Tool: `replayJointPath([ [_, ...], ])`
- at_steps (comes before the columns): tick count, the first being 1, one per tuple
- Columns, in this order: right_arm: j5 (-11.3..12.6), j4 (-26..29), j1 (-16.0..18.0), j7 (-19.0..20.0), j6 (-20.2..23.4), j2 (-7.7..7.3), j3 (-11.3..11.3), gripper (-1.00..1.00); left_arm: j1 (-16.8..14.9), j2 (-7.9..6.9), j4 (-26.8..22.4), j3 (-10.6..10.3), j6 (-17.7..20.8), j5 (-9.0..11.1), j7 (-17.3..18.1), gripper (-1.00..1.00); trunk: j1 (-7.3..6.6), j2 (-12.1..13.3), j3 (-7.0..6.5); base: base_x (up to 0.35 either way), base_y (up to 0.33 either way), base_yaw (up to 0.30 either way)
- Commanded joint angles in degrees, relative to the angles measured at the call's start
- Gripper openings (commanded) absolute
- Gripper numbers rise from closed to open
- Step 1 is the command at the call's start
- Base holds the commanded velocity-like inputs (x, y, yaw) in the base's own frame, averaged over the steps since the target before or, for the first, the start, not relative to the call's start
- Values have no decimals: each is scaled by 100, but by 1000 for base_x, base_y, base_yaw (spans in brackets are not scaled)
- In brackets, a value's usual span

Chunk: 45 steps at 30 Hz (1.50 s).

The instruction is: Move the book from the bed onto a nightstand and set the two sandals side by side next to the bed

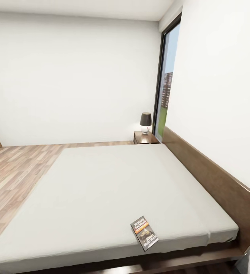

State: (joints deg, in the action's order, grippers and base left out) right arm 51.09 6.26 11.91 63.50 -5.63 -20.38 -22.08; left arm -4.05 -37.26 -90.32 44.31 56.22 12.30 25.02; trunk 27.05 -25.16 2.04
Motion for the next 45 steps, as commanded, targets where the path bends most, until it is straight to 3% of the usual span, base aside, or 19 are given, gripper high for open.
replayJointPath([
  [1,29,2,5,173,-59,-33,-48,100,-8,0,-2,7,35,1,45,100,4,-13,13,0,0,0],
  [7,27,49,5,1023,-120,-140,-44,100,-8,0,-6,7,25,-4,290,100,4,-13,13,0,0,0],
  [13,25,31,5,1526,-338,-208,-43,100,-8,0,-18,7,21,-14,422,100,4,-13,13,0,0,0],
  [24,24,3,5,1713,-415,-210,-47,100,-8,0,-36,7,16,-17,463,100,4,-13,13,0,0,0],
  [45,48,-11,5,1659,-420,-180,-21,100,-8,0,-47,7,13,-18,468,100,465,-855,390,0,0,0],
])
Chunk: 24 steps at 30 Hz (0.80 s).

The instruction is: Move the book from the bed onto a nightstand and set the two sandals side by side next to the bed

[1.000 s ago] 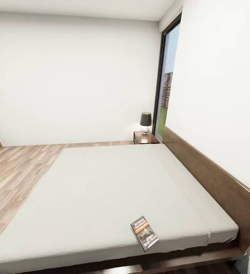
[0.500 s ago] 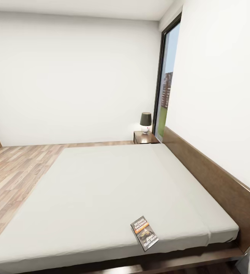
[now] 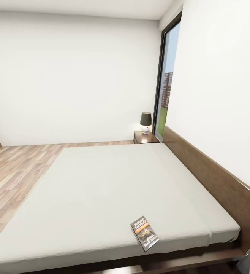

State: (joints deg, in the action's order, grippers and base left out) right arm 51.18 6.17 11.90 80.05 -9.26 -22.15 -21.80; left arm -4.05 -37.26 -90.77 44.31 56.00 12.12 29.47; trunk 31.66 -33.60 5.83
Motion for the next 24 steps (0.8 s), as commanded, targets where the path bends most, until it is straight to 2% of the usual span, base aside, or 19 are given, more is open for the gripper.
replayJointPath([
  [1,43,-1,5,4,-55,-2,-46,100,-8,-1,-2,7,35,1,23,100,25,-52,29,0,0,0],
  [24,68,-2,5,-335,-50,7,-42,100,-8,-1,-2,7,34,1,23,100,530,-974,442,0,0,0],
])
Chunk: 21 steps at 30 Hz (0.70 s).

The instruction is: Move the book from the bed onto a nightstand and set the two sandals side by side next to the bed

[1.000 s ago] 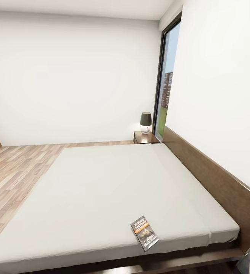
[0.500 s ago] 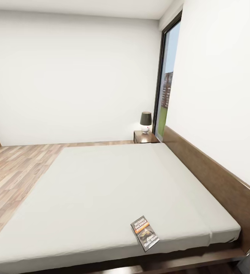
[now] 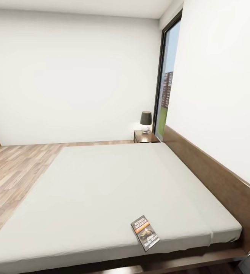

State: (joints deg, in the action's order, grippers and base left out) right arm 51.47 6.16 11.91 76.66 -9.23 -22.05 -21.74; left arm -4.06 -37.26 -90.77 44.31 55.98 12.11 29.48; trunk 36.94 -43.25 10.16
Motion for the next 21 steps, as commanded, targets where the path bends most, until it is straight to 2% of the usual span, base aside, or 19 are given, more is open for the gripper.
replayJointPath([
  [1,38,-1,5,2,-53,-2,-50,100,-8,0,-2,7,36,2,23,100,24,-49,28,0,0,0],
  [9,38,-1,5,-50,-53,5,-54,100,-8,0,-2,7,36,2,23,100,200,-370,171,0,0,0],
  [21,32,11,5,-506,-53,66,-71,100,-8,0,-2,7,-74,2,21,100,463,-851,387,0,0,0],
])
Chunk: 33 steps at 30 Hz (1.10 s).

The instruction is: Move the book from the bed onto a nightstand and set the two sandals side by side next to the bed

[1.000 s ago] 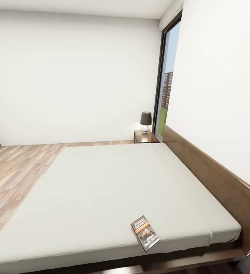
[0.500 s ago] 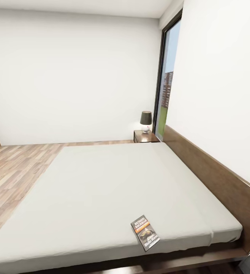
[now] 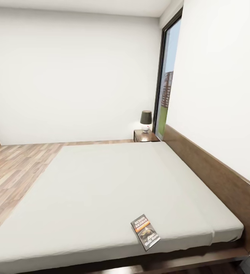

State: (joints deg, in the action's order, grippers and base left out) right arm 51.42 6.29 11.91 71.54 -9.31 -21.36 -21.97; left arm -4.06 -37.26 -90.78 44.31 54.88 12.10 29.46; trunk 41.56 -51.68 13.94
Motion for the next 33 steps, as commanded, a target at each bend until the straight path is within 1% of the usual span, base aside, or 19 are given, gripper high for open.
replayJointPath([
  [1,37,-2,5,-10,-45,0,-49,100,-7,0,-2,7,31,2,23,100,23,-48,27,0,0,0],
  [10,29,-5,4,-128,-45,20,-52,100,-7,2,-2,7,17,2,18,100,221,-409,188,0,0,0],
  [17,17,24,4,-363,-45,50,-54,100,-7,42,-2,7,10,-4,9,100,375,-689,314,0,0,0],
  [21,12,31,4,-411,-45,53,-59,100,-7,64,4,7,11,-15,-7,100,463,-850,386,0,0,0],
  [28,3,22,5,-483,-45,108,-61,100,-2,82,42,0,26,-42,-27,100,616,-1131,511,0,0,0],
  [31,3,26,5,-509,-45,119,-61,100,0,86,105,-33,21,-54,-41,100,682,-1251,565,0,0,0],
  [33,2,27,5,-519,-45,124,-61,100,0,90,245,-81,-24,-62,-52,100,726,-1331,601,0,0,0],
])
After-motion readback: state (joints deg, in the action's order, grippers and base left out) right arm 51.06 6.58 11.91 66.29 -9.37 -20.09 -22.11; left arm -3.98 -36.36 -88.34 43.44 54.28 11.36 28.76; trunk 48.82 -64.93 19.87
